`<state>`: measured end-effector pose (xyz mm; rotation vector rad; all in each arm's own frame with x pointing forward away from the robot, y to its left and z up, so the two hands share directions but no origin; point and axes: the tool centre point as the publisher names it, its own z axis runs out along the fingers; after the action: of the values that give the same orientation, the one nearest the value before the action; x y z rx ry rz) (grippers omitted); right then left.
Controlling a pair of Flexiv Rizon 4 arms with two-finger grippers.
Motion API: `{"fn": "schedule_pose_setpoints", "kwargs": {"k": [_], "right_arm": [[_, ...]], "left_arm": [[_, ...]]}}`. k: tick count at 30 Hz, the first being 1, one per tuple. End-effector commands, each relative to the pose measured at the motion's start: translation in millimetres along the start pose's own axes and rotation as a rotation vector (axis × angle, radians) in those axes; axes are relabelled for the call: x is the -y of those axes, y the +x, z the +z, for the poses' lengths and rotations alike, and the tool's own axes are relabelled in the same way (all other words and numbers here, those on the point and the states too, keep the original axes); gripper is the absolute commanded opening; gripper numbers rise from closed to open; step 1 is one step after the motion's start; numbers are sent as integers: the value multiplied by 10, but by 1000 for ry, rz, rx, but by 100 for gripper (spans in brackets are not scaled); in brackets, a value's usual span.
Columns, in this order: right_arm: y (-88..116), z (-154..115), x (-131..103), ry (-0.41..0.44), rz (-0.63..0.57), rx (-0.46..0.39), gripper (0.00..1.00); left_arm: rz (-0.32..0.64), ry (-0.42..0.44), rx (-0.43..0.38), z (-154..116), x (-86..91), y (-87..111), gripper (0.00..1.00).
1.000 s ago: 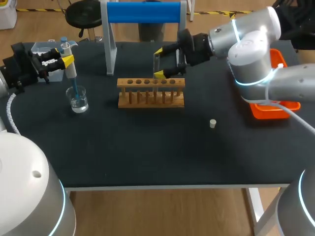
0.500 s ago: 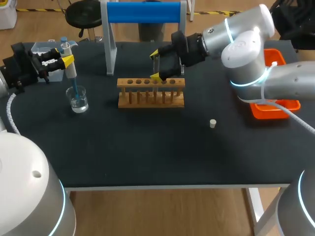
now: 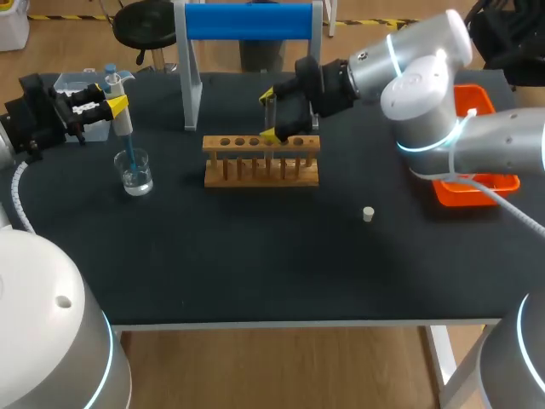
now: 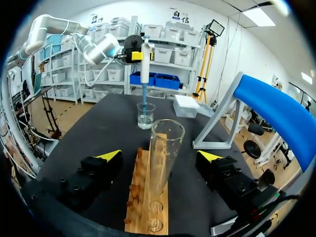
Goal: Invert the test tube, pick up the pipette, mount the tip to pipette, aspirate from beaker and dispense into the tube, eject the tip, return the pipette, and cap with the stopper.
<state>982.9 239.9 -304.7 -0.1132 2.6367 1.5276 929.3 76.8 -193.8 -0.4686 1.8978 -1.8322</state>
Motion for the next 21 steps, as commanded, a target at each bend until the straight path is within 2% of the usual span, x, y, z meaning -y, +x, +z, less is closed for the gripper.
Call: {"fn": "schedule_pose_setpoints", "kwargs": {"k": [1, 21], "right_arm": [[-21, 44, 20, 2, 2, -6, 100], [26, 65, -8, 8, 10, -6, 100]], "left_arm": [[-1, -1, 0, -2, 7, 2, 0], [-1, -1, 0, -2, 7, 2, 0]]}}
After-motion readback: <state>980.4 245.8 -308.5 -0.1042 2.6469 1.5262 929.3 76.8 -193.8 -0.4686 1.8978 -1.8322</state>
